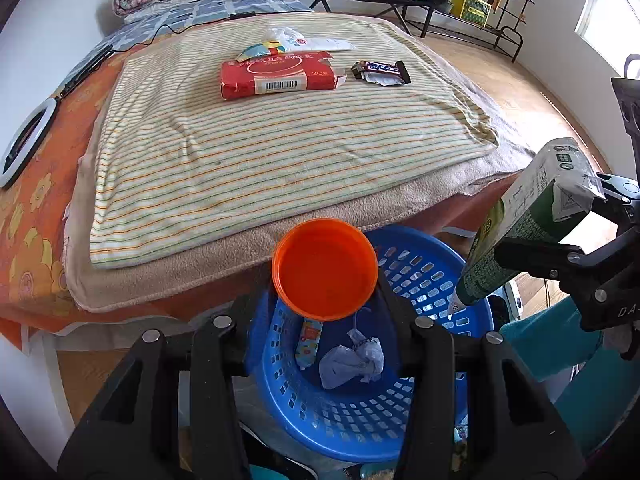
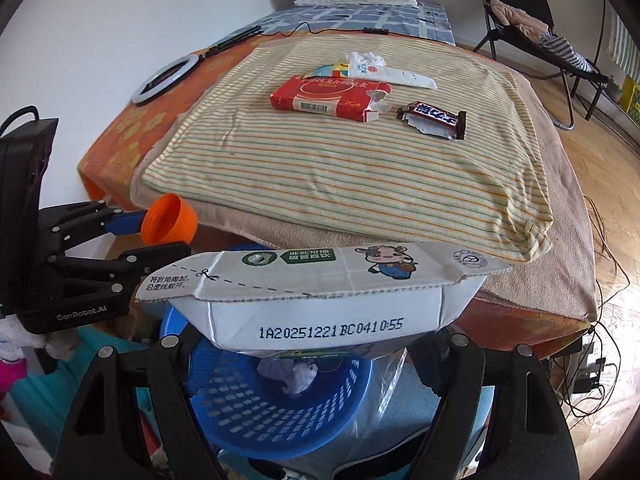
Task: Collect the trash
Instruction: 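Carry the milk carton over the blue basket and open the right gripper, then move both grippers back over the remaining items on the bed, then grasp the white tissue with the left gripper while the right gripper grasps the candy wrapper, then carry tissue and candy wrapper over the blue basket and release both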
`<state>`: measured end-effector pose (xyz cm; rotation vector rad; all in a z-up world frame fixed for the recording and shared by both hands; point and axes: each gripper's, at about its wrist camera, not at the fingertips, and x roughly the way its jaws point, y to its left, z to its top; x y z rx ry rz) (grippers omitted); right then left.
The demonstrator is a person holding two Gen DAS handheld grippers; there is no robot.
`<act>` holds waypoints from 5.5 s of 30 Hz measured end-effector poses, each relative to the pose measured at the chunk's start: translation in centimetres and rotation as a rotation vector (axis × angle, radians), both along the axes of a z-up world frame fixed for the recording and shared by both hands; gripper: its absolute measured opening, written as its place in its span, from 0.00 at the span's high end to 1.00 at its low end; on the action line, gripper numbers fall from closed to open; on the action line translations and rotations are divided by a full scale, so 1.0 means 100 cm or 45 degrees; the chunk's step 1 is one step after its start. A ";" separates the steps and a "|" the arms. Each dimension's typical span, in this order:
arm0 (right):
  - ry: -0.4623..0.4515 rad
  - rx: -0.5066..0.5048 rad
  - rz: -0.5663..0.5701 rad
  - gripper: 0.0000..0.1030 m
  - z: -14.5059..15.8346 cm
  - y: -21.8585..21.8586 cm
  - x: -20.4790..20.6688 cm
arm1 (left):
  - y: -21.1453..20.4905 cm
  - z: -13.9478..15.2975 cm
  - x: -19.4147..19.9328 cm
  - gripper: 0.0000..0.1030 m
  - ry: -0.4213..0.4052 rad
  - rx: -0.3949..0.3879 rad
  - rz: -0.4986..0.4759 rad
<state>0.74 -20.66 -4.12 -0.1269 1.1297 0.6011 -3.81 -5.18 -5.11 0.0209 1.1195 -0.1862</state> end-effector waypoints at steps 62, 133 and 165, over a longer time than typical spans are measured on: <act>0.077 -0.097 -0.022 0.26 -0.045 -0.006 0.012 | -0.011 -0.039 0.027 0.36 0.156 0.009 -0.017; 0.040 -0.027 0.076 0.79 -0.070 -0.015 0.256 | 0.006 -0.024 0.366 0.88 -0.015 -0.033 0.103; -0.107 0.065 -0.010 0.89 0.024 -0.024 0.171 | 0.040 0.073 0.215 0.88 -0.161 -0.066 0.114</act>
